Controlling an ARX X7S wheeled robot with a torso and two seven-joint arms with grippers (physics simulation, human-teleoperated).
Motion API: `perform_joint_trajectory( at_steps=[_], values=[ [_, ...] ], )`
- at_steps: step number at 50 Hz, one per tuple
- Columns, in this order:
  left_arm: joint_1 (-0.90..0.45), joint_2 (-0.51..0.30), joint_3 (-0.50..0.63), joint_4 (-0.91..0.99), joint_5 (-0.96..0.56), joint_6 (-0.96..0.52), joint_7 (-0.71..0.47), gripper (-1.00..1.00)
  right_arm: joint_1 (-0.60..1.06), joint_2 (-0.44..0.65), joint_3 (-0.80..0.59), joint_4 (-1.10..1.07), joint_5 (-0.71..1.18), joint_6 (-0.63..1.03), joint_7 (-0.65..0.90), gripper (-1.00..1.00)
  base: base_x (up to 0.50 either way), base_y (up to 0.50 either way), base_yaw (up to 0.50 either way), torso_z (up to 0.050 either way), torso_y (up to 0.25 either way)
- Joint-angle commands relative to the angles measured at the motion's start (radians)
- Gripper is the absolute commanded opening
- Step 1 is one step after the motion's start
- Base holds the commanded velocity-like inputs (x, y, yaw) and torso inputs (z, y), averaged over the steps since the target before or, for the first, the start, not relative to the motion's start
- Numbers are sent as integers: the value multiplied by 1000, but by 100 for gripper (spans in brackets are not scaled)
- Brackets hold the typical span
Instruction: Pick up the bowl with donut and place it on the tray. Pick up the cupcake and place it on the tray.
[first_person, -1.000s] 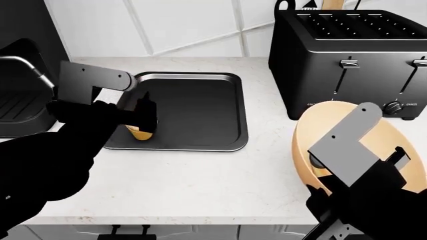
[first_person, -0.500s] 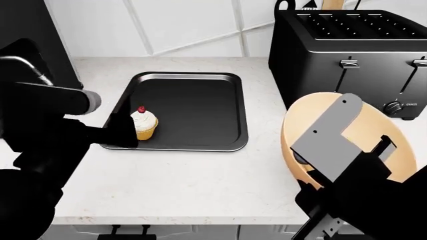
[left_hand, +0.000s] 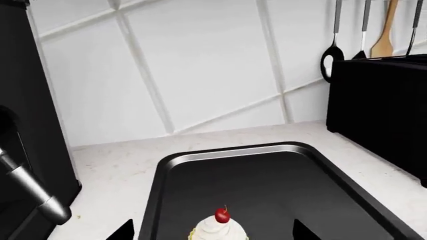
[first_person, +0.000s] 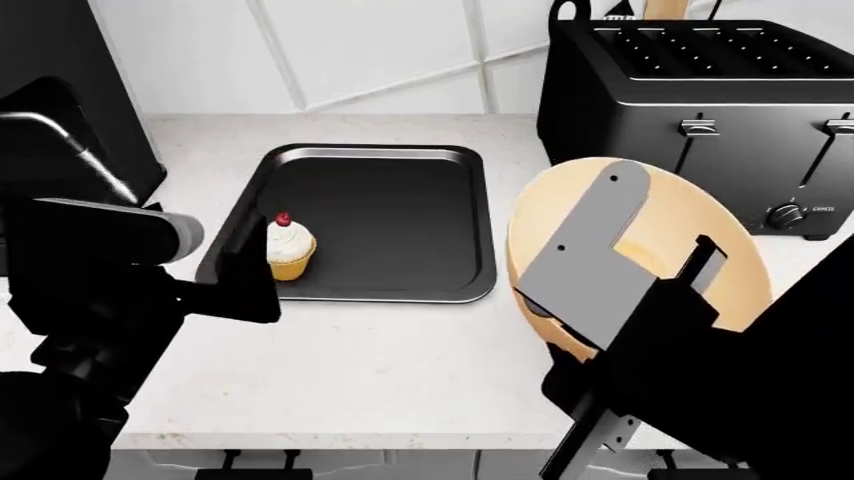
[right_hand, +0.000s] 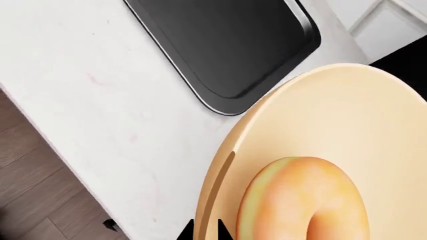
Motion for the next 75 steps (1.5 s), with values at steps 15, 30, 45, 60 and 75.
perform_joint_trajectory(
  at_steps=[15,30,45,60,75],
  values=[
    [44,2,0,-17,22,31,26,100,50,-192,99,154,-201,118,-189,-100,0,0,0,0,1],
    [54,14,4,-45,35,39,43,100,59,-338,201,312,-560,207,-549,-100,0,0,0,0,1],
    [72,20,3,-81,53,59,69,100,109,-415,145,435,-895,153,-893,-100,0,0,0,1,1],
    [44,42,9,-117,62,44,75,100,135,-488,-11,637,-1168,3,-1199,-100,0,0,0,0,1],
    [29,61,16,-162,69,37,89,100,151,-624,-136,905,-1337,-145,-1440,-100,0,0,0,0,1]
  ],
)
